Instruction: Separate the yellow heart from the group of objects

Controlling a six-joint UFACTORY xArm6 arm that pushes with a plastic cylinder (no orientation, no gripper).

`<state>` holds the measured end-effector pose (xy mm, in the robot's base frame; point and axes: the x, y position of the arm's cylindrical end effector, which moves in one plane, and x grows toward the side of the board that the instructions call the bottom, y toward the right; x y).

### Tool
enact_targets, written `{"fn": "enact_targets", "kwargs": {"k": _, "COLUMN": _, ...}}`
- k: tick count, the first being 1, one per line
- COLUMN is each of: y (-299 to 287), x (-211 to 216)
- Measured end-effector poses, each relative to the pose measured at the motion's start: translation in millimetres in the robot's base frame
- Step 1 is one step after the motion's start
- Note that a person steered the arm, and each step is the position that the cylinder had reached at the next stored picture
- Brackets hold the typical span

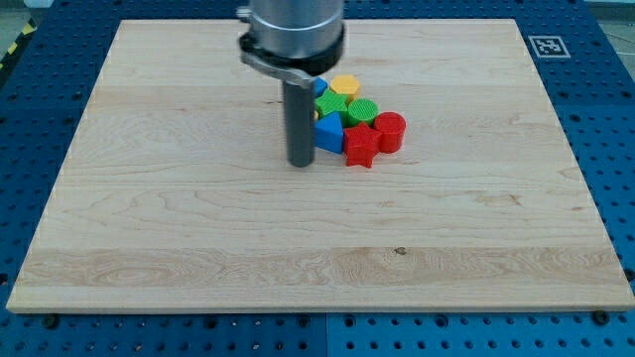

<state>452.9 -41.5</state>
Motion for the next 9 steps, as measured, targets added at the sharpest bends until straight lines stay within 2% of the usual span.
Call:
{"fn": "enact_targets", "kwargs": {"k": 1, "y": -40, "x": -6}}
{"fn": "enact_targets", "kwargs": {"k": 2, "y": -44, "x": -20}}
{"fn": "enact_targets", "kwargs": {"k": 4, "y": 35, "x": -6}}
{"fn": "enact_targets", "kwargs": {"k": 5, "y": 41, "x": 1}}
{"fn": "enact_targets", "kwargs": {"k": 7, "y": 41, "x": -42}}
{"fn": "enact_targets", "kwargs": {"k": 9, "y": 18, "x": -50}}
